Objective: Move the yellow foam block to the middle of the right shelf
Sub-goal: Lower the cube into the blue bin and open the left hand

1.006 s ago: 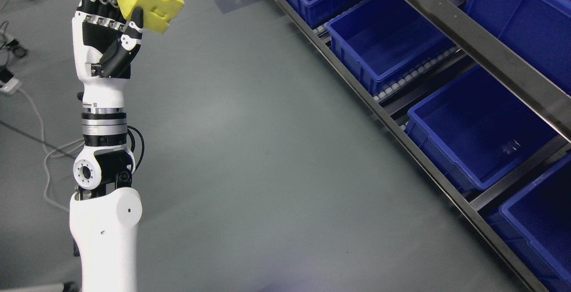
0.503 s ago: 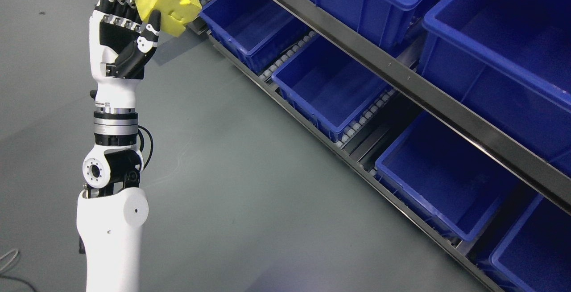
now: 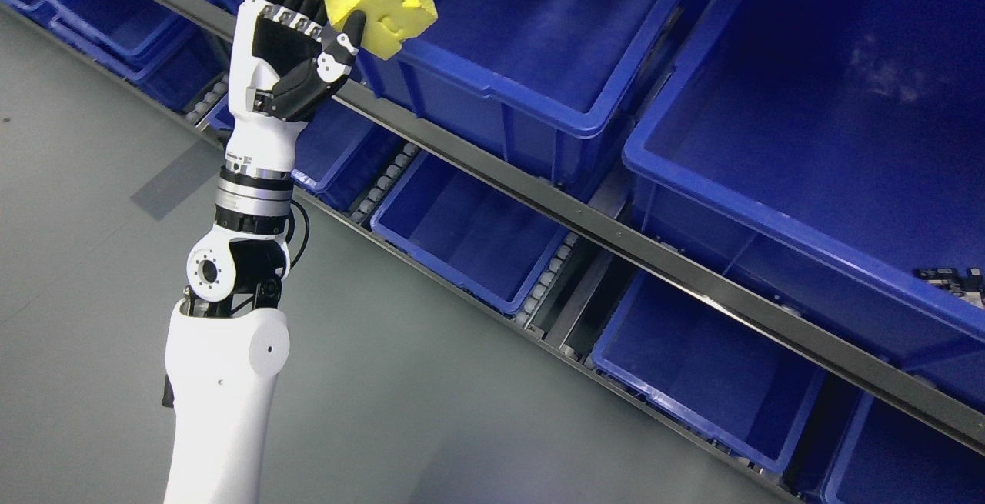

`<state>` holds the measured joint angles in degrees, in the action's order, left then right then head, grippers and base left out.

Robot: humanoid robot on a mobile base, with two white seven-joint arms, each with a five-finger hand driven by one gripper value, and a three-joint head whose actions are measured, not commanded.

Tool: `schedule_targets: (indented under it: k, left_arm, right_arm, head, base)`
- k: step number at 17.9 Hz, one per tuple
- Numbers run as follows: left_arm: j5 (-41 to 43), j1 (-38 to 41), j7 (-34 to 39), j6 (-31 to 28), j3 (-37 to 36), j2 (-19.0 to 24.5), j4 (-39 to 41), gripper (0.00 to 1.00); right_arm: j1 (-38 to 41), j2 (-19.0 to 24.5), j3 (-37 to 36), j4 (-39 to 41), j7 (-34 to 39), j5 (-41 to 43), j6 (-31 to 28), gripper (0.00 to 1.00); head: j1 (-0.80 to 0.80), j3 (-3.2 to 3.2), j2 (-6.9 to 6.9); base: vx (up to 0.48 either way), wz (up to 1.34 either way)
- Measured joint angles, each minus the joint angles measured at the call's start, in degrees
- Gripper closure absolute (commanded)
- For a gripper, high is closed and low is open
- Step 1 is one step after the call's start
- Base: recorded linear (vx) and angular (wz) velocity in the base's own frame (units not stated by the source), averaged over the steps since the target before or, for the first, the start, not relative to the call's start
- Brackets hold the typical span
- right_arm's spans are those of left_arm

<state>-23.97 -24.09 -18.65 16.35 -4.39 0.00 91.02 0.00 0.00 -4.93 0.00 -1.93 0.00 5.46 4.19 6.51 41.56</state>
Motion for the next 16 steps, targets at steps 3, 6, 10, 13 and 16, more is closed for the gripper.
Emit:
schedule_targets:
  k: [3,6,10,13,16]
  left_arm:
    - [0.99,-3.04,0.5,-6.33,-2.01,0.0,0.15,0.66]
    - [2.65,-6.64,3.06,-17.04,-3.1,0.0,0.37,0.68]
    - [4.82,-9.95,10.92,-29.56,-3.68,0.0,0.52,0.68]
    - [5.84,-11.37,13.03,-32.71,-3.94,0.0,0.62,0.59]
    - [6.44,-12.38,13.63,-34.55,-4.32,0.0,0.71,0.11]
  right_arm:
    - [0.01,0.0,0.0,0.0,0.0,0.0,0.0,0.0]
    - [0.01,0.0,0.0,0.0,0.0,0.0,0.0,0.0]
    - [0.01,0.0,0.0,0.0,-0.02,0.0,0.01,0.0]
    - [0.01,0.0,0.0,0.0,-0.02,0.0,0.01,0.0]
    - [0.01,0.0,-0.01,0.0,-0.02,0.0,0.01,0.0]
  head:
    - [0.0,0.0,0.0]
    - [0.0,0.0,0.01]
    - [0.0,0.0,0.02]
    - [0.0,0.0,0.02]
    - [0.0,0.0,0.02]
  base:
    - [0.213,-0.4]
    - [0.135,-0.26]
    - [0.078,-0.15]
    - [0.032,-0.03]
    - [0.005,0.0]
